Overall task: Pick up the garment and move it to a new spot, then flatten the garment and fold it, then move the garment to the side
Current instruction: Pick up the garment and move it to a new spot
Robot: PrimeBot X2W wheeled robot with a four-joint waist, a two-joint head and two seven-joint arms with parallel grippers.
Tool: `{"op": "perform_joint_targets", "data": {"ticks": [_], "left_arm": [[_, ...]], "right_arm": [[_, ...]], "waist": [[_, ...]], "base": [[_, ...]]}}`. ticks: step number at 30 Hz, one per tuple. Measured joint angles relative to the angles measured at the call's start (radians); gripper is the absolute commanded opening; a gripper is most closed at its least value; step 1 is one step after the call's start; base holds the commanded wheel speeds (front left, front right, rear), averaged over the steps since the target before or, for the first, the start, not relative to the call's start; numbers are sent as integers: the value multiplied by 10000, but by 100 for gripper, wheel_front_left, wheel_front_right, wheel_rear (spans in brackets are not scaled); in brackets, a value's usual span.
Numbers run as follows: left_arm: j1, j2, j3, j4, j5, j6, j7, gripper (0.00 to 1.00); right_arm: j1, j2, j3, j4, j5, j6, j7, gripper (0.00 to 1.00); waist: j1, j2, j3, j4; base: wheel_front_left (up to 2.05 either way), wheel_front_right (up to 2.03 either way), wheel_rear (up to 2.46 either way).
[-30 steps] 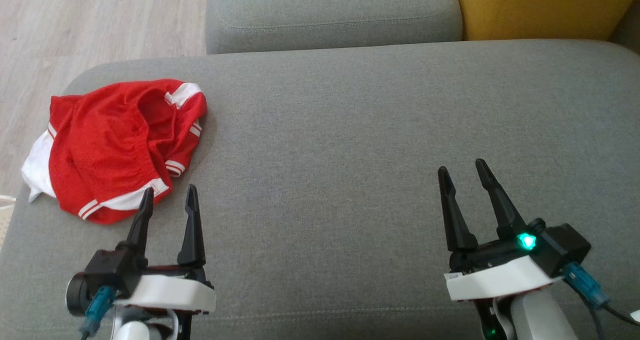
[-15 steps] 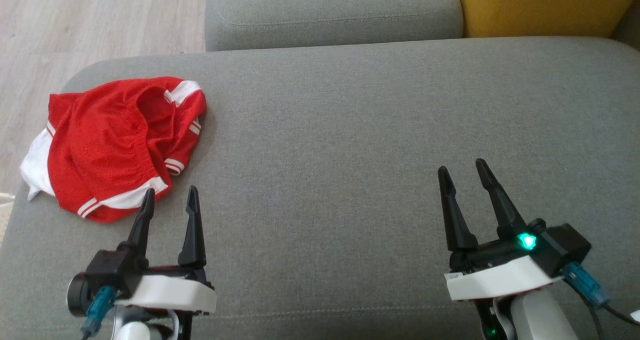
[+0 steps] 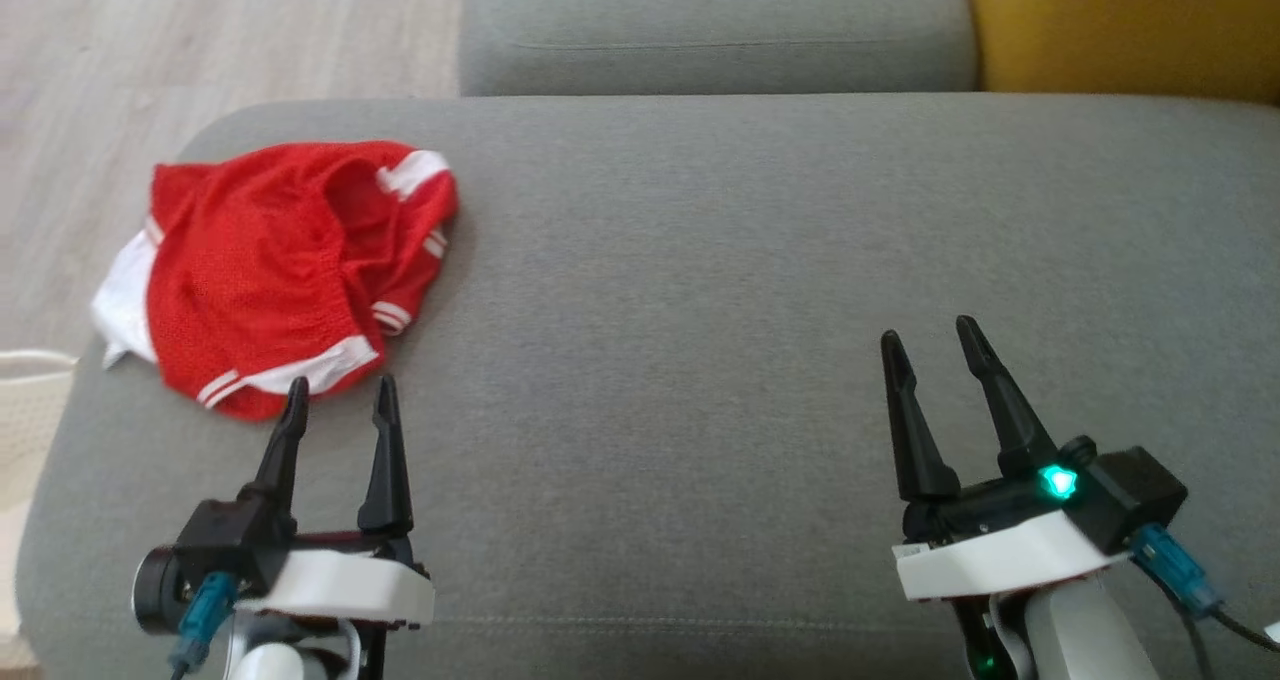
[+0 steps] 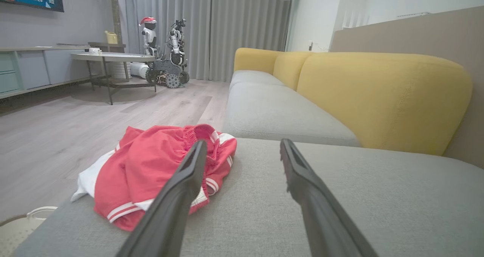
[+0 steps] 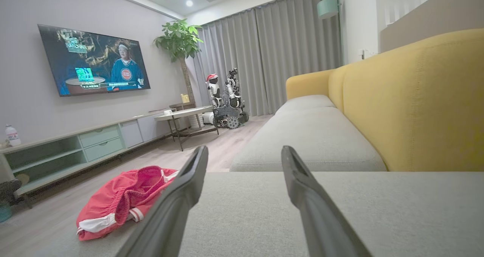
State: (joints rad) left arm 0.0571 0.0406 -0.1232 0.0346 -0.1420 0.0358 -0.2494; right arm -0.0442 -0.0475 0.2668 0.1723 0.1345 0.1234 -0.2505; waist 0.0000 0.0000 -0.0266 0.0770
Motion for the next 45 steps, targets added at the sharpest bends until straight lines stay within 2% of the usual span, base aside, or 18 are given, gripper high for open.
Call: {"op": "perform_joint_targets", "data": {"ticks": [21,30,34,36,39,42,45], "left_arm": [[269,23,119,-209,100,90,0,100],[304,23,462,-349,88,167,-2,100],[-515,23,811,-447,221,-245,-2,100],[-1412,21,855,-470,240,-759,-2,100],[-2932,42,924,-353,244,-1250,-6,100],[-4400,207,965,199,92,-1505,-77,100],[-5764,433,886,1327,-376,-1599,-77,100]], "right_arm": [[58,0,54,6,-71,2,0,100],[218,0,56,0,-203,2,0,100],[127,0,23,2,-479,2,0,100],[-66,0,-6,6,-744,2,0,100],[-504,-2,-100,2,-1093,2,0,100],[-921,-63,-138,-13,-1358,2,0,100],[-1201,-286,-150,-84,-1505,2,-2,100]], "waist": [[0,0,-117,2451],[0,0,258,2806],[0,0,761,2800],[0,0,1102,2783],[0,0,1696,2752],[0,0,2368,2705],[1,0,3056,2646]], "base": [[0,0,0],[0,0,0],[0,0,0],[0,0,0],[0,0,0],[0,0,0],[0,0,0]]}}
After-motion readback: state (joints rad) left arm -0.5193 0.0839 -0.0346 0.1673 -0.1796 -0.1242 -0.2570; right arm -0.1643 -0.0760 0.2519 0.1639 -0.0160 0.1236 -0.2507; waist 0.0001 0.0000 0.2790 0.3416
